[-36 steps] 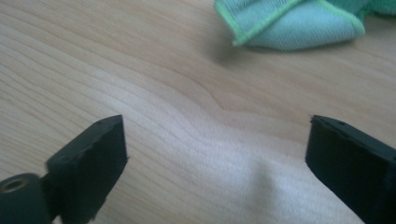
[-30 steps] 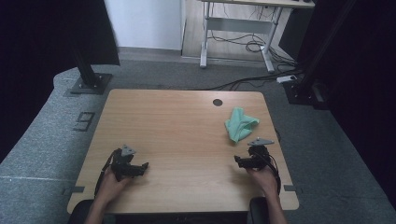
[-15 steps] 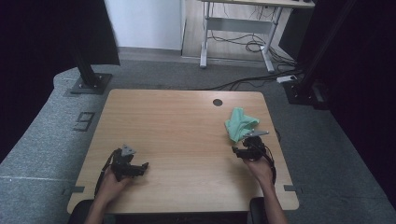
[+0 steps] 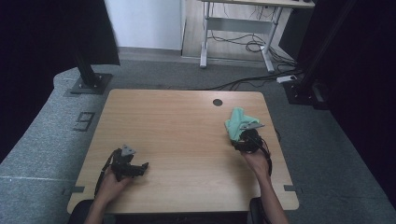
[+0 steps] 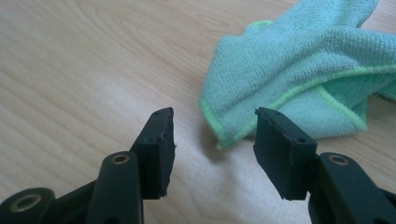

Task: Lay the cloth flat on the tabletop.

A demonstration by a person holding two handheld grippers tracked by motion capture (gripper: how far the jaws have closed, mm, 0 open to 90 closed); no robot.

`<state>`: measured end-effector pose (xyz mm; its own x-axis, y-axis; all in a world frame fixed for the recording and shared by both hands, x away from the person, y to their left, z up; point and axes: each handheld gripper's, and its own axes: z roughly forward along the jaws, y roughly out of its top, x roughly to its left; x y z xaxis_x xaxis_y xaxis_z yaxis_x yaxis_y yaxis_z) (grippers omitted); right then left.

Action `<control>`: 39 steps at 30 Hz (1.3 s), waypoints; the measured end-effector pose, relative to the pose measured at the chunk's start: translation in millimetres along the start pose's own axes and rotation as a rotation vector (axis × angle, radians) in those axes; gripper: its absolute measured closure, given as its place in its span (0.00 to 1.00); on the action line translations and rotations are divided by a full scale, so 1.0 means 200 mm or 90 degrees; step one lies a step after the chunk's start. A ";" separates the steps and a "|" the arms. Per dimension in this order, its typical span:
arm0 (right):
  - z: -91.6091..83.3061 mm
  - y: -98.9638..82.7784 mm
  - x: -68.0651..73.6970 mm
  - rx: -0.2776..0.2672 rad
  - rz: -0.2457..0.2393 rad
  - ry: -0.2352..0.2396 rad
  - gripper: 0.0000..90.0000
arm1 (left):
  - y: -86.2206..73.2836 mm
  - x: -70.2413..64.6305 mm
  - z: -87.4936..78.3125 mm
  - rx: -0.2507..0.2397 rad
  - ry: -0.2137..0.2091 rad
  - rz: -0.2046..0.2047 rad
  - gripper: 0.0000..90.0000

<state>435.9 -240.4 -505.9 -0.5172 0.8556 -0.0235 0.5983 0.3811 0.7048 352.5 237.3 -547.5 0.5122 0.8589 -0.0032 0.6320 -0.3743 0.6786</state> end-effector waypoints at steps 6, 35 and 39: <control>0.06 0.01 -0.02 0.014 0.003 -0.011 0.56 | 0.00 0.00 0.00 0.000 0.000 0.000 0.10; -0.01 0.04 0.05 -0.022 0.014 0.039 0.92 | 0.00 0.00 0.00 0.000 0.000 0.000 0.10; -0.02 0.06 0.09 -0.026 0.003 0.057 0.92 | 0.00 0.00 0.00 0.000 0.000 0.000 0.10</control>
<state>431.7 -221.1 -494.5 -0.5676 0.8222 0.0423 0.5772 0.3607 0.7326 352.5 237.3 -547.5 0.5124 0.8587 -0.0024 0.6318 -0.3751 0.6783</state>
